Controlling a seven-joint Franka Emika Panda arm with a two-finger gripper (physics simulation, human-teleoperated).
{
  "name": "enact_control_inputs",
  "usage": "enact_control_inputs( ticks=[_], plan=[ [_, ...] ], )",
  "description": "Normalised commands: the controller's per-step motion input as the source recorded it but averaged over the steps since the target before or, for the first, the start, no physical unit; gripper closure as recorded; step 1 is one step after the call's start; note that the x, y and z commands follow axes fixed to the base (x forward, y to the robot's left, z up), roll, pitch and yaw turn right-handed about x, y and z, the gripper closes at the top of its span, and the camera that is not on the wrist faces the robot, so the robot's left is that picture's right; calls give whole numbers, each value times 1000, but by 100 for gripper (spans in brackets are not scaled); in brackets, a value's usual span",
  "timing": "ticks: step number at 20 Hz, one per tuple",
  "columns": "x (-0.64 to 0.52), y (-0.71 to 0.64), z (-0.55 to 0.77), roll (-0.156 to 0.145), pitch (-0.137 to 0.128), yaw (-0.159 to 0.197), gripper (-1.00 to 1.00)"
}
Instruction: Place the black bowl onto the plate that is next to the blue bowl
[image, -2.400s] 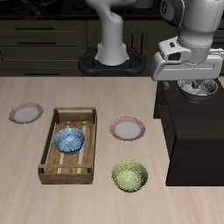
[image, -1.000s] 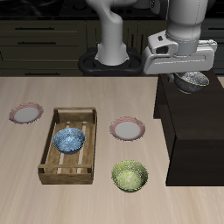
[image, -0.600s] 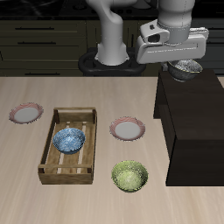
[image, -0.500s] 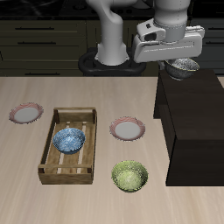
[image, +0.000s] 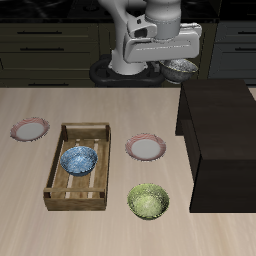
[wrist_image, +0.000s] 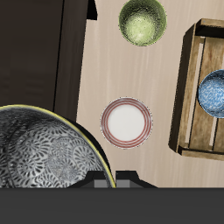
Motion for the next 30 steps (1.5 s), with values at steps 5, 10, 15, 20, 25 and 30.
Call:
enact_control_inputs(
  ticks=[5,10,15,20,25,30],
  plan=[
    [-262,-646,45,-19,-36,-29,100],
    [-240,-804,-184,-40,23,-2,100],
    [-116,-514,-37,-22,-1,-22,100],
    [-118,-577,-5,-70,-25,-12,100],
    [-167,-510,-116,-56,-1,2,100],
    [-231,-335,-162,-41,-23,40,100]
  ],
)
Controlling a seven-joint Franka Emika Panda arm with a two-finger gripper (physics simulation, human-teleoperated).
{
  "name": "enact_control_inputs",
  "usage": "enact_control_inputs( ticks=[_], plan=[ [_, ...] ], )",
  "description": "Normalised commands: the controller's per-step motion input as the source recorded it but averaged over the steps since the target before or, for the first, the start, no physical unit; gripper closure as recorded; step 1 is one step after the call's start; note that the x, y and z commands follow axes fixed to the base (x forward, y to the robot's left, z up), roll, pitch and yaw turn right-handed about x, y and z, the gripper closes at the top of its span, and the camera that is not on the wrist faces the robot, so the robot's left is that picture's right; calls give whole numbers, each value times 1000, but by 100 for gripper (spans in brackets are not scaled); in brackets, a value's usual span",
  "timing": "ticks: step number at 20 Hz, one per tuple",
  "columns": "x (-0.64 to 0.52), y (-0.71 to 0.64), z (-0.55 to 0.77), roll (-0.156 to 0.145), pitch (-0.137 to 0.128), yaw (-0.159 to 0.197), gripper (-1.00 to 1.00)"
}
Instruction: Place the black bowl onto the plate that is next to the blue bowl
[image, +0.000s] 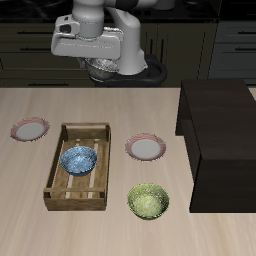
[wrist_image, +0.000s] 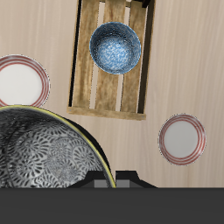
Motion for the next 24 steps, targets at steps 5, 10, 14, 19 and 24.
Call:
enact_control_inputs(
  ticks=[5,10,14,19,24],
  plan=[
    [-261,-300,-108,12,-51,58,100],
    [-116,-427,-39,-18,-13,-14,100],
    [-95,-501,-53,-49,7,-20,100],
    [-182,-459,-28,-47,-14,-18,100],
    [-148,-345,63,-5,-26,-3,100]
  ],
)
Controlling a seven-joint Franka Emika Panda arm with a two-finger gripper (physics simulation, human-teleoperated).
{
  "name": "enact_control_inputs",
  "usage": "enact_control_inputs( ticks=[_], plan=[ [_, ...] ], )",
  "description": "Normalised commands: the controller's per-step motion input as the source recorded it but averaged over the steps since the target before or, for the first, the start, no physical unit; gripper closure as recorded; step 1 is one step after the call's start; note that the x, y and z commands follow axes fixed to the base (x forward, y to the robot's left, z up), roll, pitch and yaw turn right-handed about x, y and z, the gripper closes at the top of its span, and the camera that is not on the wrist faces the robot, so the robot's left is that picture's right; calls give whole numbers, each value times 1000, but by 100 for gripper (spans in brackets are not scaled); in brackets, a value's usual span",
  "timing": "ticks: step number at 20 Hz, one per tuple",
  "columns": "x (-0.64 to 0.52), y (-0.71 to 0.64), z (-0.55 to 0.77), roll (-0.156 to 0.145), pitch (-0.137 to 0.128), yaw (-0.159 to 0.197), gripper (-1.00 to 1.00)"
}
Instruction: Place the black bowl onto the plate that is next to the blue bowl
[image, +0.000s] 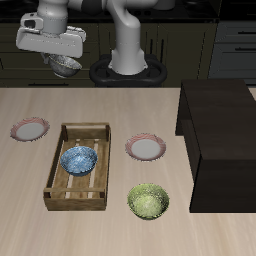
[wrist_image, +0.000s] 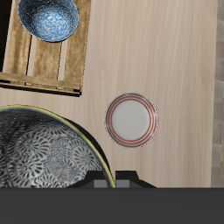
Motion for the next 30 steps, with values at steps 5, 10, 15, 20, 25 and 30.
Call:
enact_control_inputs(
  ticks=[5,10,15,20,25,30],
  plan=[
    [66,-396,81,-41,3,-28,100],
    [162,-353,58,-39,7,-23,100],
    [110,-205,31,-13,-7,-8,100],
    [137,-91,-44,24,28,-9,100],
    [127,-17,-44,54,14,20,100],
    [22,-73,-59,14,-3,3,100]
  ],
)
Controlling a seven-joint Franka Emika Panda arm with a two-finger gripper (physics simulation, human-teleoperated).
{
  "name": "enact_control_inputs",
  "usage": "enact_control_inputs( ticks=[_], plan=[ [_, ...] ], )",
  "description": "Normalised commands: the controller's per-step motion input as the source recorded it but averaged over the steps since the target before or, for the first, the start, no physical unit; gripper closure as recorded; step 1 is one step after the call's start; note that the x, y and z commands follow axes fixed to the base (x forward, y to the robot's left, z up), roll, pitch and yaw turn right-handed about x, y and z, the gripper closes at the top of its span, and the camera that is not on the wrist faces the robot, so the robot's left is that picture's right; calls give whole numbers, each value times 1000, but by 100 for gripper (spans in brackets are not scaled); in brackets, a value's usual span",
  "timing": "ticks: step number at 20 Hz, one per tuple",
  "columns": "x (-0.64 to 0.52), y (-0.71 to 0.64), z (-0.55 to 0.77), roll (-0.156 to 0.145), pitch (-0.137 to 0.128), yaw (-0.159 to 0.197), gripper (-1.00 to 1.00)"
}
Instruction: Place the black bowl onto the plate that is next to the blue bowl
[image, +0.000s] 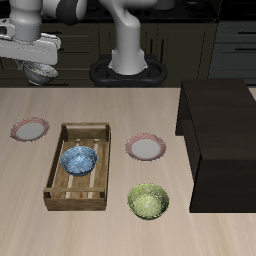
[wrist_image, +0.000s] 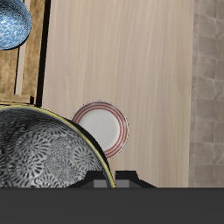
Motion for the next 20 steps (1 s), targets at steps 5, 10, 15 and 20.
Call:
enact_control_inputs(
  ticks=[5,10,15,20],
  plan=[
    [-12,-79,-52,25,1,29,100],
    [21,-156,-98,-42,-3,-4,100],
    [102,-264,-234,-72,25,-20,100],
    [151,-69,-232,-35,12,3,100]
  ],
)
